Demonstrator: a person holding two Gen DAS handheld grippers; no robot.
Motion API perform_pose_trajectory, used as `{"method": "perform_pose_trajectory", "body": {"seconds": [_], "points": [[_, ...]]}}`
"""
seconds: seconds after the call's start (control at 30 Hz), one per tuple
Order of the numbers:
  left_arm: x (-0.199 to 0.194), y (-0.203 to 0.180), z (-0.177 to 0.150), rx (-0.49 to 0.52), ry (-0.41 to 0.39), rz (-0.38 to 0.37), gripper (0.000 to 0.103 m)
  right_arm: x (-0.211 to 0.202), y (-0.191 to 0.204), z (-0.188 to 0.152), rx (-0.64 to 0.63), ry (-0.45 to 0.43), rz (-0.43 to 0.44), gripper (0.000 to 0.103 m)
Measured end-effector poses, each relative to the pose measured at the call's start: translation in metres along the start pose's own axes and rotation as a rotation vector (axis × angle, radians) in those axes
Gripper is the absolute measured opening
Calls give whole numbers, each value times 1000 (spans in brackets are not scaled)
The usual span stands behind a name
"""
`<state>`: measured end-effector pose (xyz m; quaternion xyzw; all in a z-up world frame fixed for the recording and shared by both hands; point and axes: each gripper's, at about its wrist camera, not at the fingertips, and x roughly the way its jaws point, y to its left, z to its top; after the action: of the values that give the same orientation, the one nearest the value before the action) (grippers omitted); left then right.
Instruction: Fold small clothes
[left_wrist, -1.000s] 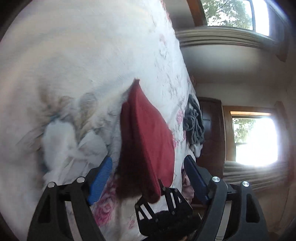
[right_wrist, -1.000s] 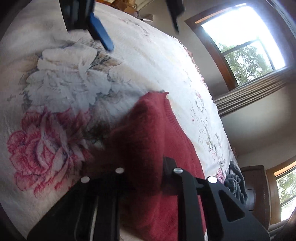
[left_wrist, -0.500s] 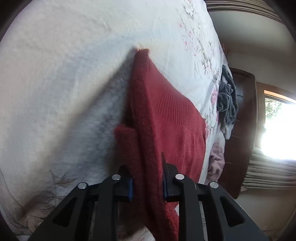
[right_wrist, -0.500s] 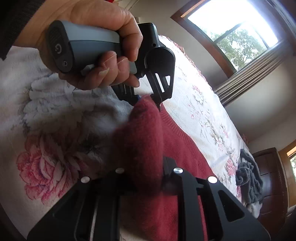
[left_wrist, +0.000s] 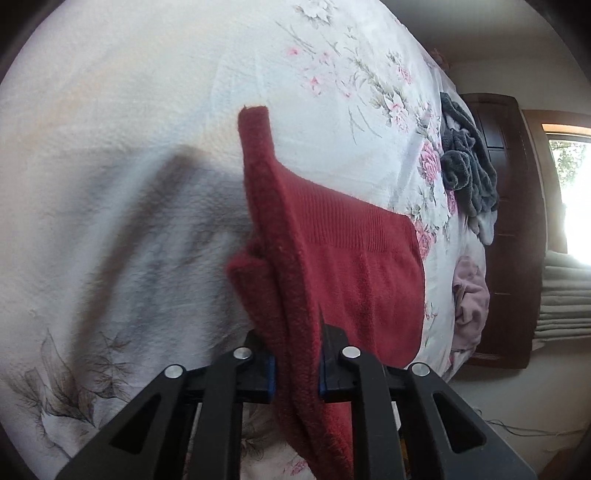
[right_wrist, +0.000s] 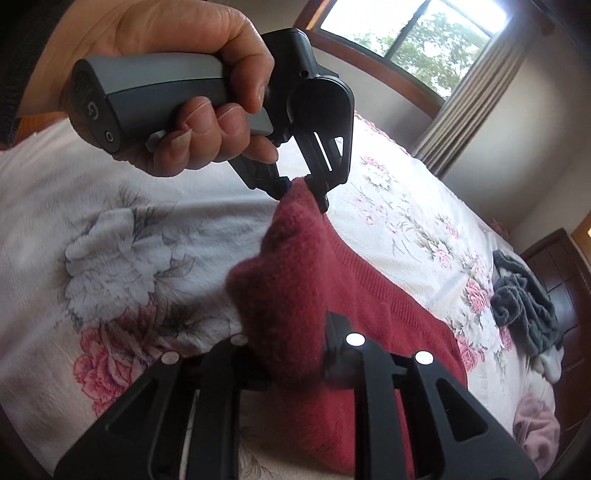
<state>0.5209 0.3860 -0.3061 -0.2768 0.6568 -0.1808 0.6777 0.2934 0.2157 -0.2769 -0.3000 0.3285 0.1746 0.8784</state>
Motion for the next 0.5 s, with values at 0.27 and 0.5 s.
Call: {"method": "perform_pose_trajectory", "body": {"seconds": [0.27, 0.5], "points": [[-14, -55, 6, 72, -2, 82, 15, -18, -30, 1, 96, -18, -7, 16], [-22, -101, 5, 125, -14, 145, 15, -36, -56, -1, 161, -32, -13, 16]]}}
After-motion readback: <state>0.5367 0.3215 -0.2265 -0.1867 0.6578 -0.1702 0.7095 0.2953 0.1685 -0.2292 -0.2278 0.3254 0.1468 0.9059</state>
